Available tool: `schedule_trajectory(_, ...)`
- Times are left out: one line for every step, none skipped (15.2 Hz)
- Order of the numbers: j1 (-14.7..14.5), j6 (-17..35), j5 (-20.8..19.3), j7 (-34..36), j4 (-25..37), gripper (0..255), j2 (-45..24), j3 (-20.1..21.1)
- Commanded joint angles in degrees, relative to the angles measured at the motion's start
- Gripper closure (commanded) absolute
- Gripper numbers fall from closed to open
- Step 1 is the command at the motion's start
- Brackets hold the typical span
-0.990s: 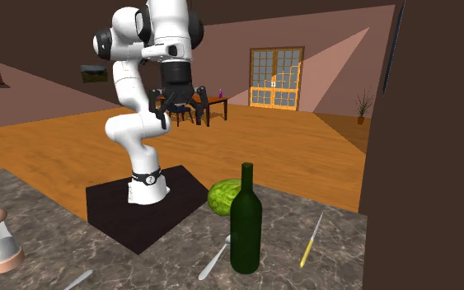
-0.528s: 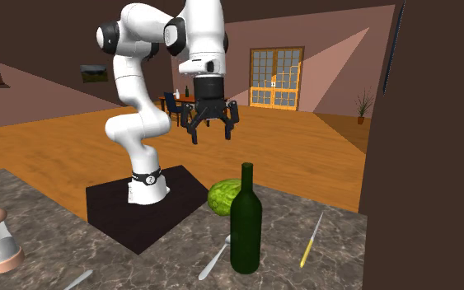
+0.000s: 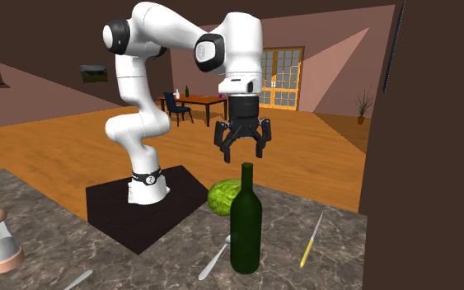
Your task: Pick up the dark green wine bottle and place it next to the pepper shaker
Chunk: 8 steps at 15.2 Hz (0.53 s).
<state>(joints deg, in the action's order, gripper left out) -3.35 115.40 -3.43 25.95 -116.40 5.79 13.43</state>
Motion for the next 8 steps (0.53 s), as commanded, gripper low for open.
schedule_trajectory(-0.07, 1.33, -0.42, 0.61, -0.21, 0, -1.2, 0.19)
schedule_trajectory(-0.05, 2.07, -0.51, 0.67, -0.71, 0, -1.44, 0.19)
schedule_trajectory(-0.03, 2.81, -0.6, 0.74, -1.2, 0, -1.7, 0.18)
schedule_trajectory(-0.01, 3.54, -0.7, 0.8, -1.68, 0, -1.97, 0.17)
schedule_trajectory(0.01, 4.28, -0.8, 0.88, -2.14, 0, -2.25, 0.17)
schedule_trajectory(0.03, 5.02, -0.91, 0.95, -2.59, 0, -2.55, 0.16)
schedule_trajectory(0.04, 5.44, -0.98, 0.99, -2.85, 0, -2.72, 0.15)
schedule_trajectory(0.04, 5.44, -0.98, 0.99, -2.85, 0, -2.72, 0.15)
